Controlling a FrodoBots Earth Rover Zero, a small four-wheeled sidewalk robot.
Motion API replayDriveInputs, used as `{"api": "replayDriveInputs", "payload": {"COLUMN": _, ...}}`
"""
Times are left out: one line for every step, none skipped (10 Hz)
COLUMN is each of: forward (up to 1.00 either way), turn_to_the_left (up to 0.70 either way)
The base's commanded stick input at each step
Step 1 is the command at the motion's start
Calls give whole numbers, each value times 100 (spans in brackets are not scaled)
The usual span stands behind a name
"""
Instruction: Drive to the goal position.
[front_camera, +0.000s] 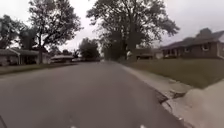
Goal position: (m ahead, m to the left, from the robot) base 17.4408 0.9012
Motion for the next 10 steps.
{"api": "replayDriveInputs", "payload": {"forward": 100, "turn_to_the_left": 0}}
{"api": "replayDriveInputs", "payload": {"forward": 100, "turn_to_the_left": 0}}
{"api": "replayDriveInputs", "payload": {"forward": 100, "turn_to_the_left": 0}}
{"api": "replayDriveInputs", "payload": {"forward": 100, "turn_to_the_left": 0}}
{"api": "replayDriveInputs", "payload": {"forward": 100, "turn_to_the_left": 0}}
{"api": "replayDriveInputs", "payload": {"forward": 100, "turn_to_the_left": 0}}
{"api": "replayDriveInputs", "payload": {"forward": 100, "turn_to_the_left": 0}}
{"api": "replayDriveInputs", "payload": {"forward": 100, "turn_to_the_left": 0}}
{"api": "replayDriveInputs", "payload": {"forward": 100, "turn_to_the_left": 0}}
{"api": "replayDriveInputs", "payload": {"forward": 100, "turn_to_the_left": 0}}
